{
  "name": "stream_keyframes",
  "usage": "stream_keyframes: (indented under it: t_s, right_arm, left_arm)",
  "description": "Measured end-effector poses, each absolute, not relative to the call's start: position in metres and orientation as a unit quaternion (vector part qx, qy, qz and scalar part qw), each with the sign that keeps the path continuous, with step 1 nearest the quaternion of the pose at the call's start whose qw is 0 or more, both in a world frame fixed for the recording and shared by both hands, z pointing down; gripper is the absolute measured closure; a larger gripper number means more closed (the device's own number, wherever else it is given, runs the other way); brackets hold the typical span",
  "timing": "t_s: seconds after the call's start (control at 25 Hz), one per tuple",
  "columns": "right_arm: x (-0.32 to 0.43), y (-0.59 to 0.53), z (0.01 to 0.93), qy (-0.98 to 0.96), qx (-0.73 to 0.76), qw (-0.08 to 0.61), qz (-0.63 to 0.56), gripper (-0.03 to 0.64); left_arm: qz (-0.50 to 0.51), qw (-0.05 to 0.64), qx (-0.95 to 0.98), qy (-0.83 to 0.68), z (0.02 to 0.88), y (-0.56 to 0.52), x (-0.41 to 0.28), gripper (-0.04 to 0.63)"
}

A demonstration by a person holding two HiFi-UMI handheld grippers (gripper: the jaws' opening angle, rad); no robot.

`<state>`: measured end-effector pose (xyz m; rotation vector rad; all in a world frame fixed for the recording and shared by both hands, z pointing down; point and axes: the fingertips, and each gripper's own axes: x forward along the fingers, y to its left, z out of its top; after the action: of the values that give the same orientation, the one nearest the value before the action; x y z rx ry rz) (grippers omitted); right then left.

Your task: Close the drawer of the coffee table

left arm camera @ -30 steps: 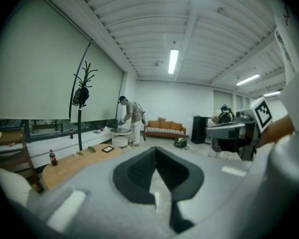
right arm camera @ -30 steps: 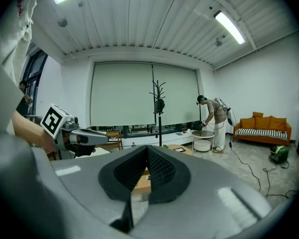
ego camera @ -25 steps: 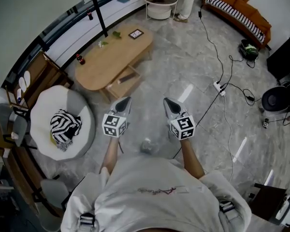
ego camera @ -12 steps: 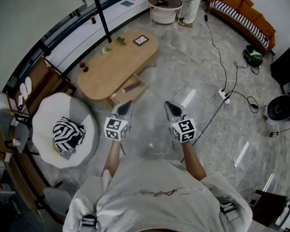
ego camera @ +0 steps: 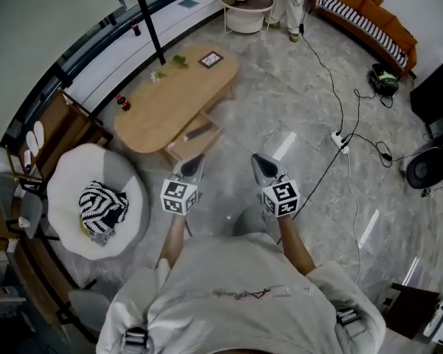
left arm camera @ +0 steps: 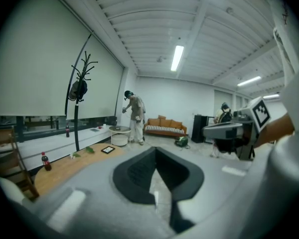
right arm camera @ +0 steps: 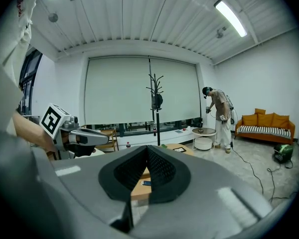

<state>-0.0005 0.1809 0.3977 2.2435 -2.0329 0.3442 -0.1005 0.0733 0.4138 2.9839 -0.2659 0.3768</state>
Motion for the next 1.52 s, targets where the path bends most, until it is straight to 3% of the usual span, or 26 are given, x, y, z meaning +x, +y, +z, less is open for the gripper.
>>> stream_keyframes:
  t_s: [0.68, 1.52]
  right_arm:
    - [0.049, 0.126, 0.402, -0.683, 0.723, 0.038, 0.099, 0.613]
    - [0.252, -0.011, 0.379, -0.712, 0.695, 0.031, 0.098, 0.613]
  left_arm:
    - [0.120, 0.049, 0.986, -0.108, 0.416, 0.023, -0.052, 0.597]
    - [0.127, 0.042, 0.982, -0.134, 0.390, -0.101, 0.148, 0.597]
